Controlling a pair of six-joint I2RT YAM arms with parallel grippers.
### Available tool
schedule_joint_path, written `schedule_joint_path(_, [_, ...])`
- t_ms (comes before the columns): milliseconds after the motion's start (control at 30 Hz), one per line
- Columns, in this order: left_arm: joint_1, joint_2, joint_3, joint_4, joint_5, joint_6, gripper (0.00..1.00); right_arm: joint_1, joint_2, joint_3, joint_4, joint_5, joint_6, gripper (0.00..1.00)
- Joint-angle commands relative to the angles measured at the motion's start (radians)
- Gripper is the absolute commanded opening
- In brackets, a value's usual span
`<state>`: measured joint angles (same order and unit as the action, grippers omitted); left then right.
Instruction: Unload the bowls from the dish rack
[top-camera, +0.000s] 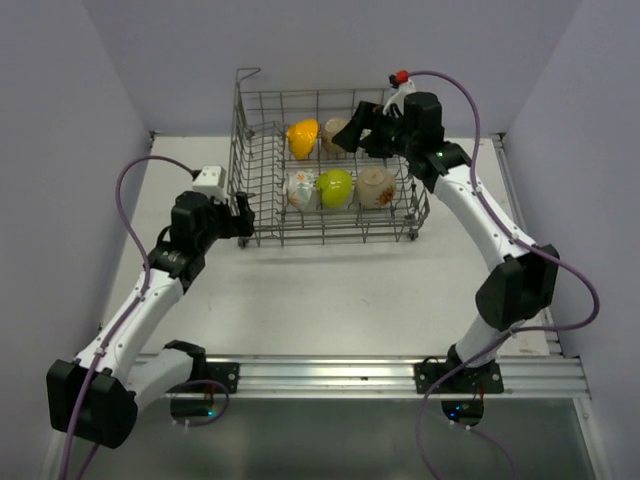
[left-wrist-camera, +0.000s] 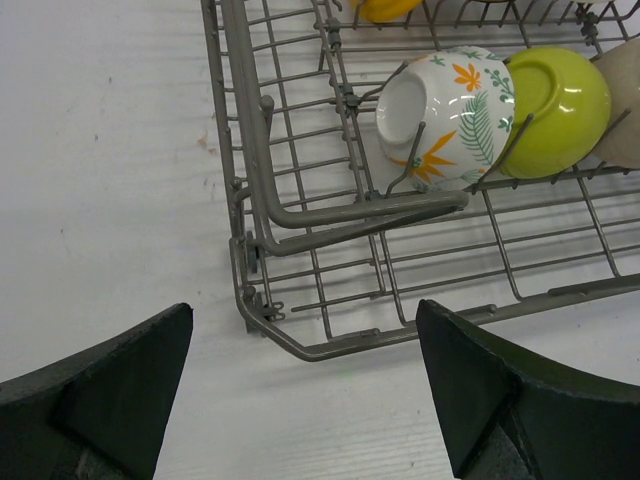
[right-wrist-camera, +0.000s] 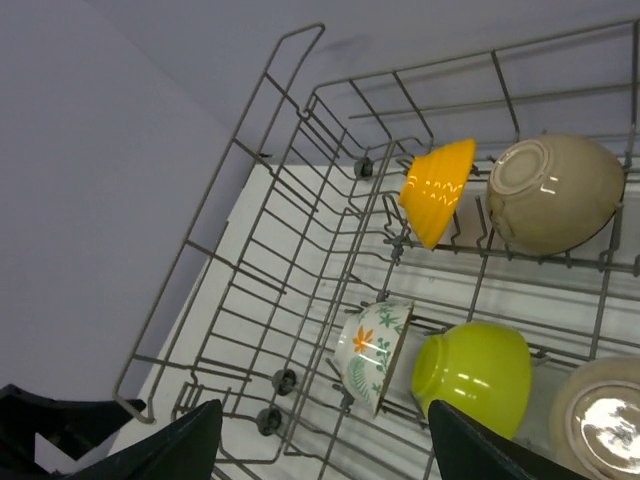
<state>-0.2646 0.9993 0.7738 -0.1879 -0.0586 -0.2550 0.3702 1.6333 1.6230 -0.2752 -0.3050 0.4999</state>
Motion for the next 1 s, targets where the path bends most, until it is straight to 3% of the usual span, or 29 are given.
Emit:
schedule_joint_path(0, [-0.005,0.028,-0.001,0.033,0.009,-0.030,0.98,0.015,0.110,0.127,-0.053,-0.074,0.068,0.86])
schedule_joint_path(267, [-0.005,0.073,-0.001,0.013,0.029,-0.035,0.98,0.038,0.272,0.224,-0.105,-0.080,0.098,0.81])
schedule_joint_path(400, [-0.004,0.088,0.001,0.004,0.049,-0.032,0.90,0.039,0.324,0.259,-0.128,-0.077,0.091,0.80])
schedule_joint_path(567, [-0.005,0.110,0.001,-0.008,0.043,-0.033,0.89,0.049,0.395,0.293,-0.148,-0.077,0.081,0.78])
schedule_joint_path(700, [-0.005,0.124,0.004,-0.018,0.054,-0.029,0.71,0.053,0.428,0.301,-0.141,-0.083,0.089,0.78])
schedule_joint_path(967, [-0.005,0.162,0.016,-0.031,0.043,-0.043,0.59,0.058,0.471,0.317,-0.116,-0.080,0.111,0.75])
